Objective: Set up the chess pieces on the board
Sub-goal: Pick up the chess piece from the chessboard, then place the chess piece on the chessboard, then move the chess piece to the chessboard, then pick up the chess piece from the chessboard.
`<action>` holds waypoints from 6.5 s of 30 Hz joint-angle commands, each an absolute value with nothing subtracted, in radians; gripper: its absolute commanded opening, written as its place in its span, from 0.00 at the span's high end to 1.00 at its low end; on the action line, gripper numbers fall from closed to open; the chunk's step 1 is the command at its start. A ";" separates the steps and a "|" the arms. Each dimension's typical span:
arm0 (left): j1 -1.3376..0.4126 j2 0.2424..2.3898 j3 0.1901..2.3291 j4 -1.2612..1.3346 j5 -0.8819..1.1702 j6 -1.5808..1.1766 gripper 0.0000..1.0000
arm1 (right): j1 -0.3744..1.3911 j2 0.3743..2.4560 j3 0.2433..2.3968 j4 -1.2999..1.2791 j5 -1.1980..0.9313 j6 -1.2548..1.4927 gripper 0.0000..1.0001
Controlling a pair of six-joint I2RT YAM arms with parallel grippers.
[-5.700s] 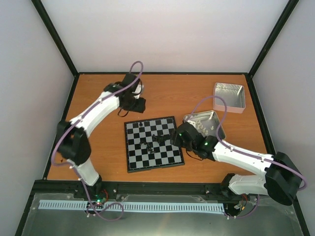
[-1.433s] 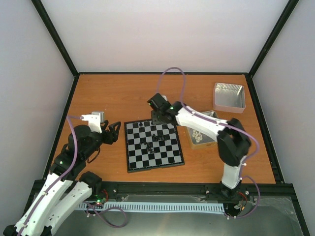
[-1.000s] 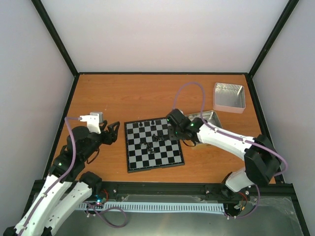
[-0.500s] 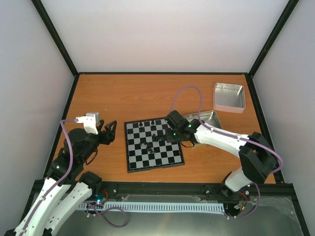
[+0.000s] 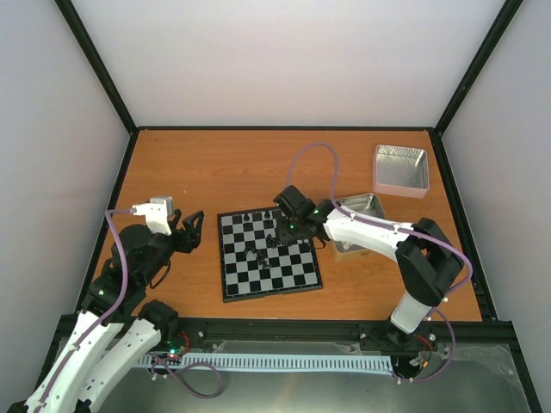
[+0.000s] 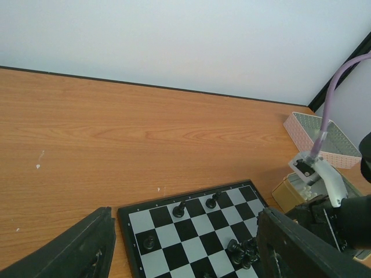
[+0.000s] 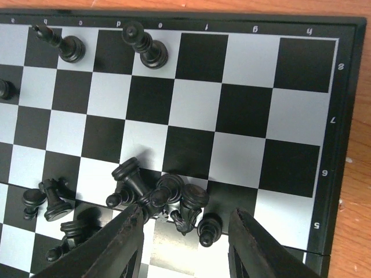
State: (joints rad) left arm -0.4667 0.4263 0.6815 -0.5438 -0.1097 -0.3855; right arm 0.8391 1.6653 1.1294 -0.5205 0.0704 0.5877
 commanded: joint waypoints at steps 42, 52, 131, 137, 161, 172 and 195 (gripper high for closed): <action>-0.472 0.420 0.685 -0.542 -0.136 -0.399 0.32 | 0.902 1.769 1.247 -0.537 0.207 0.575 0.93; -0.472 0.418 0.685 -0.541 -0.133 -0.399 0.32 | 0.855 1.725 1.228 -0.510 0.275 0.596 0.92; -0.472 0.417 0.685 -0.545 -0.142 -0.400 0.32 | 0.765 2.073 1.613 -0.704 0.115 0.468 0.93; -0.472 0.417 0.684 -0.546 -0.144 -0.401 0.32 | 0.769 2.090 1.616 -0.688 0.106 0.454 0.92; -0.472 0.423 0.685 -0.542 -0.135 -0.398 0.32 | 0.769 1.938 1.624 -0.725 0.173 0.496 0.64; -0.472 0.418 0.684 -0.535 -0.120 -0.393 0.31 | 0.843 1.663 1.182 -0.646 0.104 0.619 0.62; -0.472 0.410 0.683 -0.534 -0.116 -0.393 0.31 | 0.908 1.844 1.245 -0.666 0.212 0.606 0.85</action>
